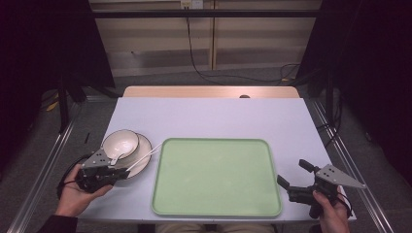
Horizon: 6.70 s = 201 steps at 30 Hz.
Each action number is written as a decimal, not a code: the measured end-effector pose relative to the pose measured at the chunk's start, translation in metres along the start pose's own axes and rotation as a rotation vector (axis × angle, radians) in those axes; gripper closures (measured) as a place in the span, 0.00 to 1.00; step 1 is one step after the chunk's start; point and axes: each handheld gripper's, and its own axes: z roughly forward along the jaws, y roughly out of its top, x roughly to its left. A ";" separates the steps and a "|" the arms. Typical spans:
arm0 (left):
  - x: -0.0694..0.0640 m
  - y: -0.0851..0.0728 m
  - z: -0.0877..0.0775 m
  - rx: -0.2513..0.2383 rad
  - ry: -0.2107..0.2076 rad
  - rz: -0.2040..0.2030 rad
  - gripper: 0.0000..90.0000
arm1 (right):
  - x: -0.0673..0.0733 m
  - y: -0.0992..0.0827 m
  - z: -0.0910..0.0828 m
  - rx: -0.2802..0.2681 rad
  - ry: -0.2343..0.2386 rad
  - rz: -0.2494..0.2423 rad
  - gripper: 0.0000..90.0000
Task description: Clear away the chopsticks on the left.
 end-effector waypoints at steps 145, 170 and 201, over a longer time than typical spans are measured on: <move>-0.078 0.057 0.110 0.076 0.250 -0.496 0.94 | 0.002 0.000 0.000 -0.003 0.013 -0.029 0.01; -0.067 0.056 0.097 0.004 0.166 -0.508 0.78 | 0.001 0.000 -0.001 -0.010 0.018 -0.007 0.01; -0.072 0.020 0.038 -0.194 0.144 -0.105 0.17 | 0.002 0.000 0.000 -0.008 0.017 -0.025 0.01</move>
